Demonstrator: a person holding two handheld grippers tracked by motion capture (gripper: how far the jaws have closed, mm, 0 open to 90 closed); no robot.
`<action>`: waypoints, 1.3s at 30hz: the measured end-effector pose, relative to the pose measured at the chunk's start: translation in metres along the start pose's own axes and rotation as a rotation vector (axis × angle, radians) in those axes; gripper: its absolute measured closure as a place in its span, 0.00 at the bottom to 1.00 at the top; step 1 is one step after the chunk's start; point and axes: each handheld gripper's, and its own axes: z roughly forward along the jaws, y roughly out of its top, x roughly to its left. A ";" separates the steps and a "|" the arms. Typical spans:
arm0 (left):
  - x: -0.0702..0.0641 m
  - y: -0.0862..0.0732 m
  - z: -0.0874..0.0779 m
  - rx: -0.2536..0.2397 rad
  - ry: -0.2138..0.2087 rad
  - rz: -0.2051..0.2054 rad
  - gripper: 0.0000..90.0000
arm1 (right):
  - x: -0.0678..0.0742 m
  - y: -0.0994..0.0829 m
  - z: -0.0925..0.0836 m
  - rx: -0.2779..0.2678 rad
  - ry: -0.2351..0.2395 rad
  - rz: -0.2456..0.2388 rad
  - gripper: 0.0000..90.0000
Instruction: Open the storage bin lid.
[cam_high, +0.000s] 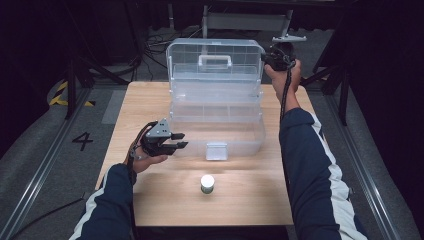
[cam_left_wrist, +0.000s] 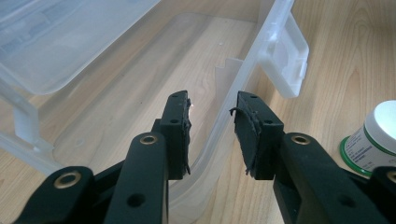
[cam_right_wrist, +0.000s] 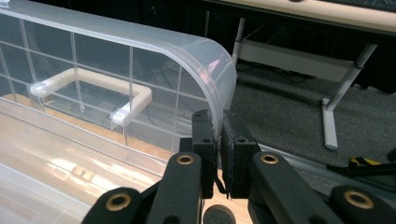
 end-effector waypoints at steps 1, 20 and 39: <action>0.000 0.000 0.000 0.000 0.000 0.000 0.73 | -0.001 0.000 0.000 0.002 0.004 0.003 0.95; 0.000 0.000 0.000 -0.001 0.001 -0.003 0.73 | -0.006 0.006 0.018 0.041 0.002 0.013 0.94; 0.001 -0.001 0.000 -0.010 -0.005 -0.011 0.73 | -0.010 0.007 0.037 0.066 -0.013 0.025 0.93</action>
